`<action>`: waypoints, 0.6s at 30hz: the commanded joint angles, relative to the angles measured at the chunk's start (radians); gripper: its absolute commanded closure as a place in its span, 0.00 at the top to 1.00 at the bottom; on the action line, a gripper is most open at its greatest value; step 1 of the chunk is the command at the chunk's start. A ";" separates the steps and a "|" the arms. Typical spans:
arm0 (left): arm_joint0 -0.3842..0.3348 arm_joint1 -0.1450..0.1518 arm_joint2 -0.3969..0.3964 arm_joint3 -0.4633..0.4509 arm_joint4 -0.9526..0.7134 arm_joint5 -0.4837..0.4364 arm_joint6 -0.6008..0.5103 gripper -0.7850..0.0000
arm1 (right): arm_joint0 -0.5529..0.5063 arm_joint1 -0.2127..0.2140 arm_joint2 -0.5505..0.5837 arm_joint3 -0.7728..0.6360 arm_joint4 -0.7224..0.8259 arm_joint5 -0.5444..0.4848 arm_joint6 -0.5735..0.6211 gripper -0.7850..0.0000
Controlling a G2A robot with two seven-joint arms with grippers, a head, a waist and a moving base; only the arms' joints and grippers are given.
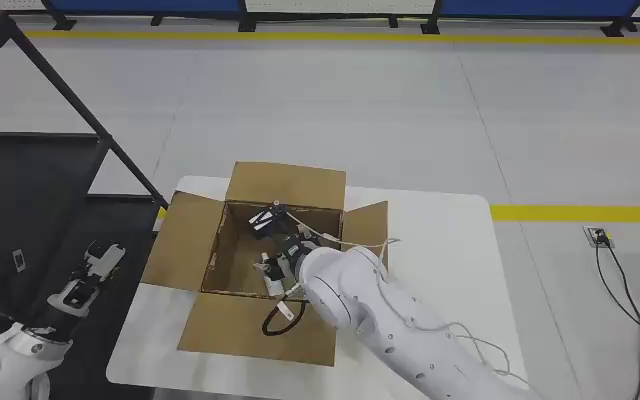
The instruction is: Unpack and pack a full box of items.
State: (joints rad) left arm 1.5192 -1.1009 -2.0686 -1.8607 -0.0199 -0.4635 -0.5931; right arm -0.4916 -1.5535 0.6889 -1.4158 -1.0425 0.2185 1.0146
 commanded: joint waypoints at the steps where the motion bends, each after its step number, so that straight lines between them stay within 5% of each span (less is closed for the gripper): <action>1: 0.025 0.000 -0.011 -0.002 -0.022 -0.018 -0.009 1.00 | 0.041 -0.017 -0.014 0.078 0.031 0.019 -0.007 1.00; 12: 0.031 0.001 -0.009 -0.006 -0.020 -0.021 -0.016 1.00 | 0.031 -0.017 -0.012 0.085 0.036 0.013 -0.028 1.00; 18: 0.012 0.002 0.016 -0.008 -0.024 0.037 0.026 1.00 | 0.084 -0.065 -0.044 0.316 0.090 0.034 -0.100 1.00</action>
State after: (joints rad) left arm 1.5334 -1.0993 -2.0517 -1.8701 -0.0339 -0.4340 -0.5729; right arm -0.4290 -1.6057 0.6579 -1.1570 -0.9662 0.2467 0.9181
